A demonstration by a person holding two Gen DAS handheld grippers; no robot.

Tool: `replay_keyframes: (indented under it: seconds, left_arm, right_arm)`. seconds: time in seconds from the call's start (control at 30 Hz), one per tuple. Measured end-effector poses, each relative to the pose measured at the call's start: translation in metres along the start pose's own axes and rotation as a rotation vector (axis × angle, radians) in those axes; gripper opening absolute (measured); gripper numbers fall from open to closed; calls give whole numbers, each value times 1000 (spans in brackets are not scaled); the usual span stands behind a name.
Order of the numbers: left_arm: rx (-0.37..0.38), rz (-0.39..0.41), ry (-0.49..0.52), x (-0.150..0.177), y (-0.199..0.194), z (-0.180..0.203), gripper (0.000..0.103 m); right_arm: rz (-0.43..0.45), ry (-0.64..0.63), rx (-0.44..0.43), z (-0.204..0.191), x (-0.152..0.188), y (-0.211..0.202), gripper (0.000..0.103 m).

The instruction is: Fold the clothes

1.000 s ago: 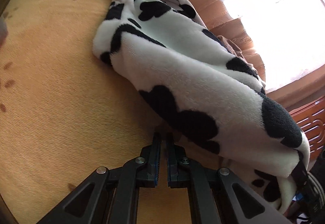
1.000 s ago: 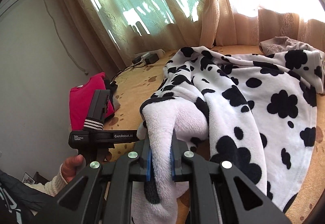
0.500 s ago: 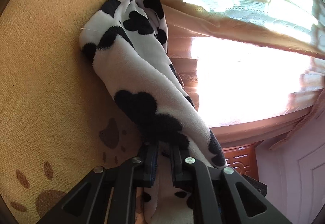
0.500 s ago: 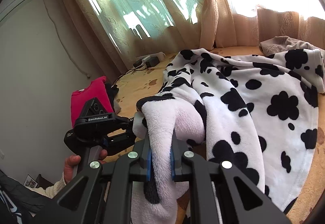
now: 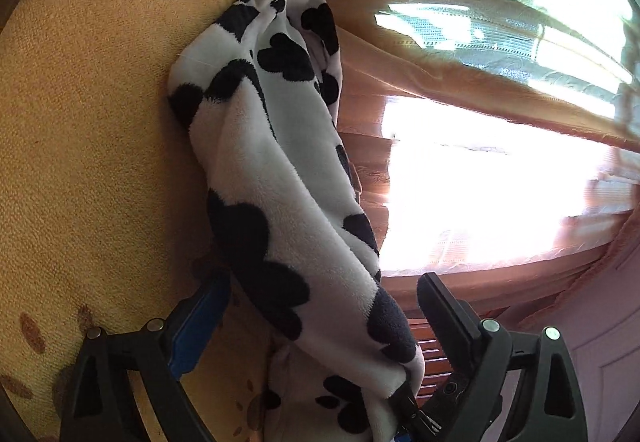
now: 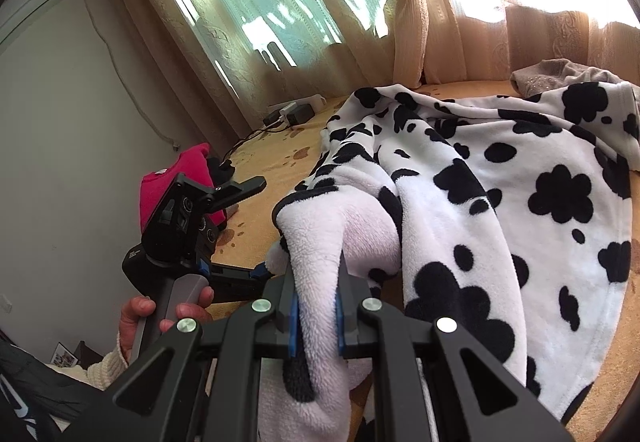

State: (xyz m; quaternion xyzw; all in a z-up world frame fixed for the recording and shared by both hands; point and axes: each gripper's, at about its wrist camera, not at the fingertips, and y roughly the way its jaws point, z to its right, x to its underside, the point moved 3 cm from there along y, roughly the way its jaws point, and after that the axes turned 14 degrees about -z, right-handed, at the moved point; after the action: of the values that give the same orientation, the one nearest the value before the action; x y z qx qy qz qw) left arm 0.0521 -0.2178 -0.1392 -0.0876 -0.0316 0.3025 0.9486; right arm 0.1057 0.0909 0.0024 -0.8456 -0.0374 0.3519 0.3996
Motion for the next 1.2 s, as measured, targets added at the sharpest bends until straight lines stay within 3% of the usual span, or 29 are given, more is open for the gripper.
replay_keyframes:
  seconds: [0.2,0.27,0.33,0.37,0.43,0.47,0.5,0.53,0.6,0.73,0.8,0.9,1.03,1.2]
  left_arm:
    - [19,-81,-40,6,31,10,96]
    - [13,-78,-20,7,33,14,87]
    - [12,-72,9,6,26,20,52]
    - [-2,-61,18,4,21,22,44]
    - [-38,-33,42,0,6,25,17]
    - [-51,-20,53,-2,-1,26,15]
    - [-61,-2,58,-4,-10,27,14]
    - [-71,17,63,-6,-20,29,12]
    - [-96,66,73,-13,-43,33,12]
    - [-150,169,83,-17,-96,27,12]
    - [-184,201,82,-19,-111,25,12]
    - [-235,232,100,-26,-130,20,12]
    - [-297,212,164,-43,-132,38,12]
    - [-362,171,265,-22,-144,60,12]
  right_arm:
    - [-9,-10,-15,-7,3,1,15]
    - [-24,-15,-24,-10,6,5,16]
    - [-58,-24,-42,-14,10,14,19]
    - [-76,-28,-50,-16,13,19,19]
    - [-110,-37,-68,-20,18,27,26]
    - [-124,-45,-75,-23,20,32,31]
    - [-136,-56,-80,-26,22,36,50]
    - [-148,-68,-86,-29,25,40,76]
    - [-119,-101,-57,-36,30,36,90]
    - [-43,-141,1,-37,48,4,91]
    - [10,-112,114,-26,61,-19,92]
    - [18,-70,308,-1,83,-41,93]
    - [-31,-10,388,21,113,-59,93]
    - [-66,-14,411,23,143,-67,93]
